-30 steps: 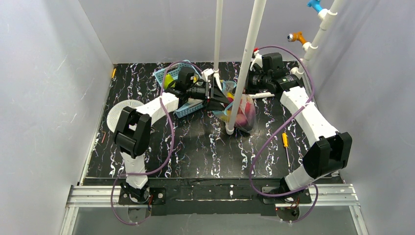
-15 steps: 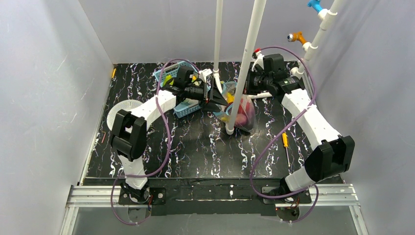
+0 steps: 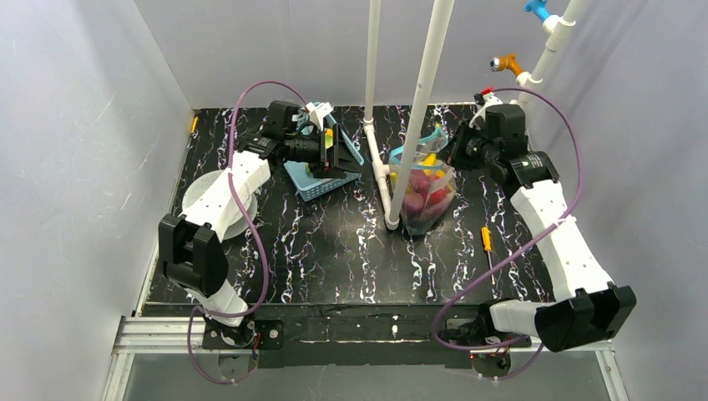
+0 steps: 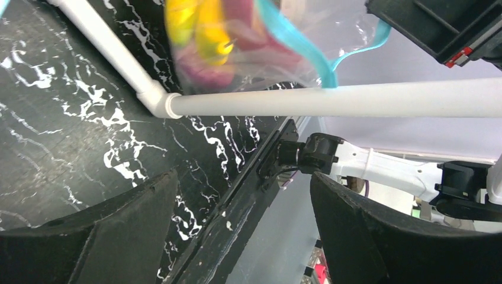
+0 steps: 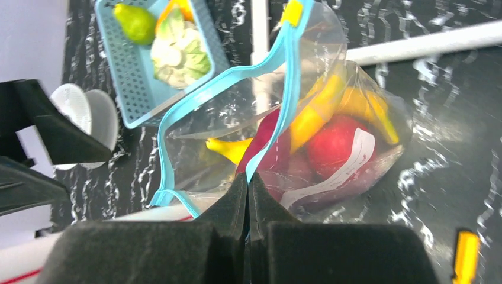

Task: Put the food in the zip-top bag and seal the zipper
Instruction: Adjust the zipper food storage bag at the center of the board.

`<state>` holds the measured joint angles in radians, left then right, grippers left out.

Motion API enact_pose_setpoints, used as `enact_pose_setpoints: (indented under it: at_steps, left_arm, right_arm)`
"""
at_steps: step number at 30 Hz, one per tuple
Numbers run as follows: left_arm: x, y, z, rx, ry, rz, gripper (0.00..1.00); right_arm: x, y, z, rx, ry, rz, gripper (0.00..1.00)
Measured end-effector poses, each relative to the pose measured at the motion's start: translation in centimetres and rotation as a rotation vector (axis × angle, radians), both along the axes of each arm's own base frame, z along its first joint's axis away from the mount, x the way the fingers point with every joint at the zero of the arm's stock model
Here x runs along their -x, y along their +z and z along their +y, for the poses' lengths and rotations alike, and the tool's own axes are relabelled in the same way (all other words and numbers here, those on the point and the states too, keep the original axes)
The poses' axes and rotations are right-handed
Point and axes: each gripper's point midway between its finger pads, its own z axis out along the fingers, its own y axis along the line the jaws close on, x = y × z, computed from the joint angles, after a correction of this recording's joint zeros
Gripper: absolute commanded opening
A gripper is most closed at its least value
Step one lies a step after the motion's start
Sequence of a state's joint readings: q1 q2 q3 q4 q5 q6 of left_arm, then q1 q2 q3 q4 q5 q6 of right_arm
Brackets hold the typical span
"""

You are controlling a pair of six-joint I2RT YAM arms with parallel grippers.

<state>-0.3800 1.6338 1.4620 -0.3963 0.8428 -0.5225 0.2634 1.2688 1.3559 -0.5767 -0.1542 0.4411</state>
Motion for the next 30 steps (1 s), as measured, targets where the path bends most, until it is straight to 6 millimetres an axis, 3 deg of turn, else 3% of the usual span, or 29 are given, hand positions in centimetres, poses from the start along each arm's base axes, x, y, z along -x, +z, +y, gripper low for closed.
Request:
enact_pose_setpoints:
  at_steps: [7, 14, 18, 25, 30]
  left_arm:
    - [0.8, -0.9, 1.5, -0.063, 0.008, -0.009, 0.81]
    - [3.6, -2.1, 2.9, -0.098, 0.009, 0.000, 0.80]
    - [6.0, -2.4, 3.8, -0.088, 0.021, -0.007, 0.74]
    - [10.7, -1.6, 4.1, 0.017, 0.017, -0.029, 0.68]
    - [13.2, -1.4, 3.2, 0.046, -0.018, -0.028, 0.66]
  right_arm:
    - [3.9, -0.6, -3.7, 0.093, -0.116, 0.053, 0.01]
    - [10.5, -0.5, -3.2, 0.056, 0.037, 0.024, 0.01]
    - [12.9, -0.1, -0.8, -0.001, 0.210, 0.008, 0.01]
    - [17.4, -3.3, 6.1, -0.007, 0.552, 0.047, 0.01]
    - [17.0, -2.8, 10.3, -0.050, 0.633, 0.003, 0.01]
